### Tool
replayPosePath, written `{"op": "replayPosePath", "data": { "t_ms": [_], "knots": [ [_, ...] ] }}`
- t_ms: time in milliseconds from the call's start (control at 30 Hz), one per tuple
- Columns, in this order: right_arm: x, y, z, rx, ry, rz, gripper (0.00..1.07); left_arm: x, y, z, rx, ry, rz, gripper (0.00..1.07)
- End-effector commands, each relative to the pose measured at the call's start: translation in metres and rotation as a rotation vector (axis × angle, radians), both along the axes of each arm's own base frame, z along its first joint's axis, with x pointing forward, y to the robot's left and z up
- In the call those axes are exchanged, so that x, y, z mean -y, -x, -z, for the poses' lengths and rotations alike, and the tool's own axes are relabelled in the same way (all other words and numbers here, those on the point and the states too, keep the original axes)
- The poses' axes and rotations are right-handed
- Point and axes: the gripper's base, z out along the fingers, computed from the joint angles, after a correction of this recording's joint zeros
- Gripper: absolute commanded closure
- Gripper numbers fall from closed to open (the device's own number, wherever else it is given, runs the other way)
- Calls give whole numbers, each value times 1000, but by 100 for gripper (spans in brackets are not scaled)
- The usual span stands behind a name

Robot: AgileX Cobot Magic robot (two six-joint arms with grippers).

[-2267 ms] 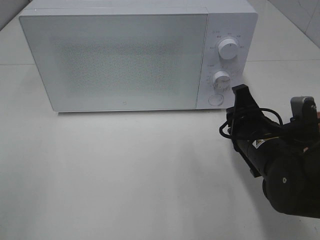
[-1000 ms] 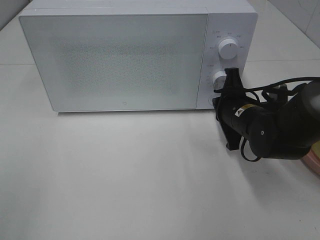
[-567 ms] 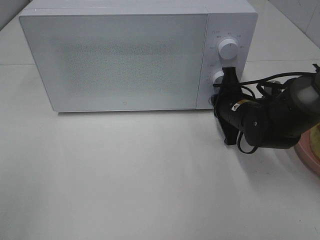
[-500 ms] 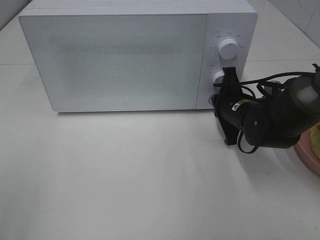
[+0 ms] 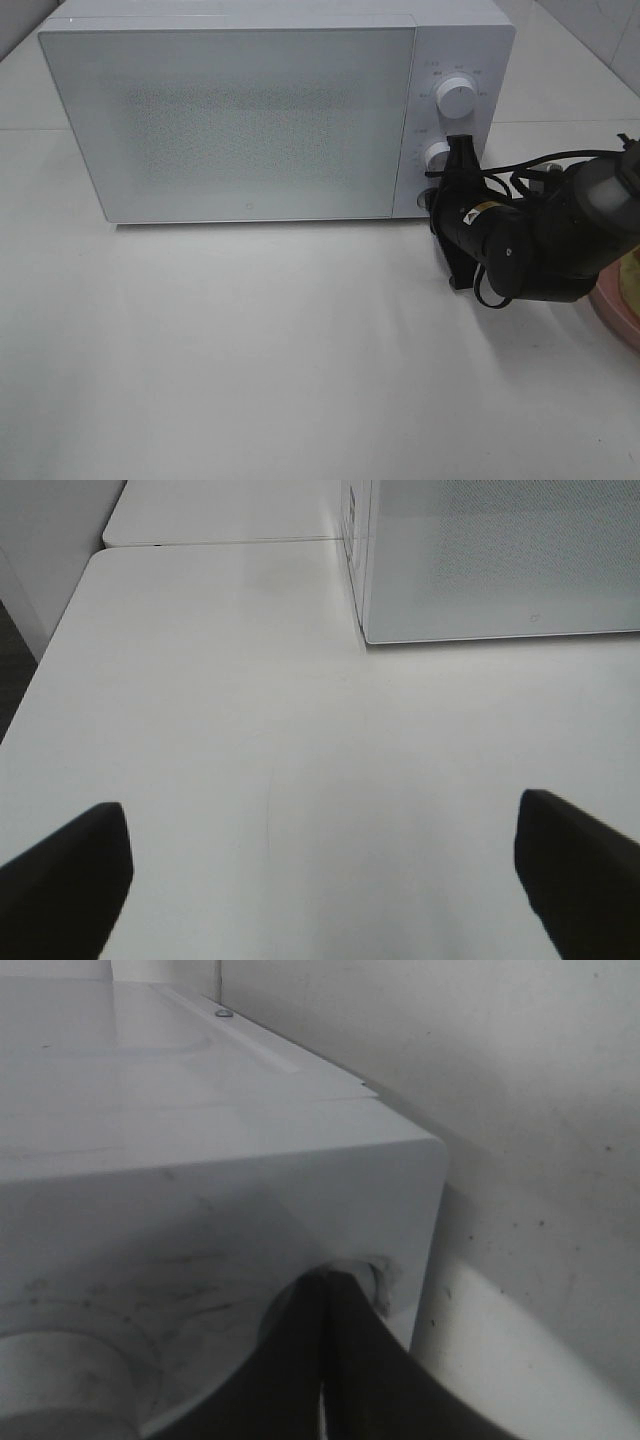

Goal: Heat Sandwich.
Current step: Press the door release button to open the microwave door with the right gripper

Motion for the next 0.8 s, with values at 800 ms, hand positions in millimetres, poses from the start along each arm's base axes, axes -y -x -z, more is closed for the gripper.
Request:
{"op": "replayPosePath", "data": {
  "t_ms": [800],
  "knots": [
    [-4,-44,-36,371,-88,42,107,0,4,0,26,4,-6,9]
  ]
}}
